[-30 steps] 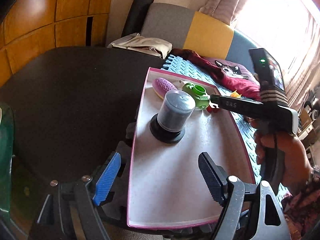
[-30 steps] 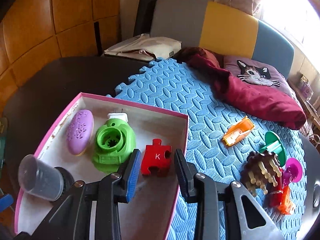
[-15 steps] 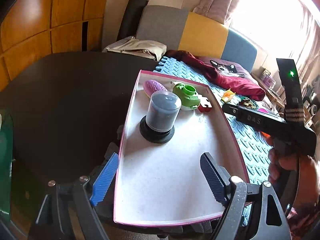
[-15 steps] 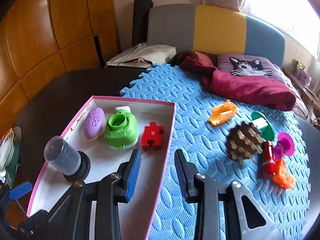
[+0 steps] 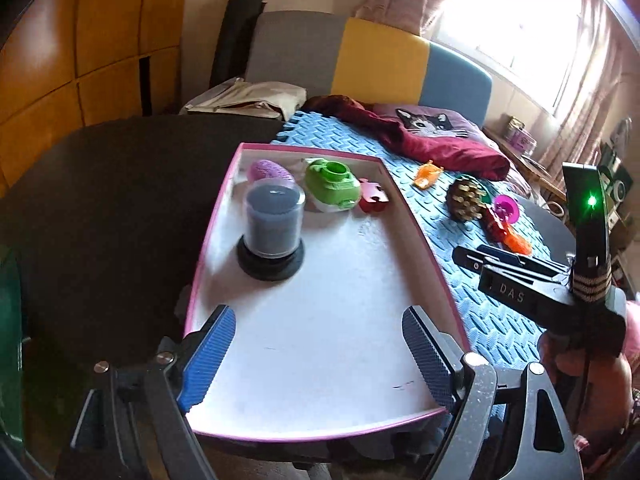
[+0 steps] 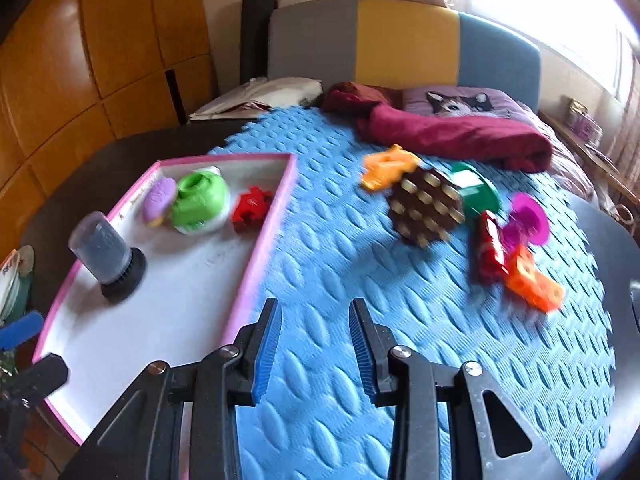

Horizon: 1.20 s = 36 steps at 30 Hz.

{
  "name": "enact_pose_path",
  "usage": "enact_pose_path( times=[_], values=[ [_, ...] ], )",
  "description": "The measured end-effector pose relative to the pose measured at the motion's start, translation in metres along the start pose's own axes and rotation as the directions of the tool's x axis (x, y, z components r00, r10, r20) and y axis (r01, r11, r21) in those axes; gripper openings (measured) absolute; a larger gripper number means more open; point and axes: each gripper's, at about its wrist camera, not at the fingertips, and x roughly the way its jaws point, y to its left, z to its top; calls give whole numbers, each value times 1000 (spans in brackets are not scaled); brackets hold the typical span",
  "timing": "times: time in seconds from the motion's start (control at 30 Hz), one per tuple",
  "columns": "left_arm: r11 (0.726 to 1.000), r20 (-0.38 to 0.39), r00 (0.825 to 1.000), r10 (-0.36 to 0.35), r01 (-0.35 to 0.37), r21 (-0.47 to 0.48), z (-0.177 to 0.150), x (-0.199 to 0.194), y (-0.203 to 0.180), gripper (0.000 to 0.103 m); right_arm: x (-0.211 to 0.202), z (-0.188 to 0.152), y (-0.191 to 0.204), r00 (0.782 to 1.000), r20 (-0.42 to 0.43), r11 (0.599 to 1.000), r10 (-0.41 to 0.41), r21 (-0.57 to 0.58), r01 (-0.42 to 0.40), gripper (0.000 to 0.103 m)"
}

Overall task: Organize rigid objects
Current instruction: 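Move both tools from the tray back toward the toys on the mat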

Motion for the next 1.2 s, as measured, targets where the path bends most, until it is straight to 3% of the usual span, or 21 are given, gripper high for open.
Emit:
enact_pose_path(
  times=[0.47, 0.77, 0.97, 1.2],
  values=[
    [993, -1, 999, -48, 48, 107, 2, -2, -50, 91, -13, -23, -74, 989, 0, 989, -145, 9, 145, 37],
    [984, -2, 998, -68, 68, 162, 1, -5, -76, 92, -9, -7, -142, 983, -12, 981, -183, 63, 183, 39],
    [982, -6, 997, -74, 74, 175, 1, -6, -85, 92, -3, 21, -179, 992, -7, 981, -125, 146, 125, 42],
    [983, -8, 998, -67, 67, 173, 1, -6, -86, 92, 13, 22, -166, 998, -55, 996, -30, 81, 35, 45]
  ],
)
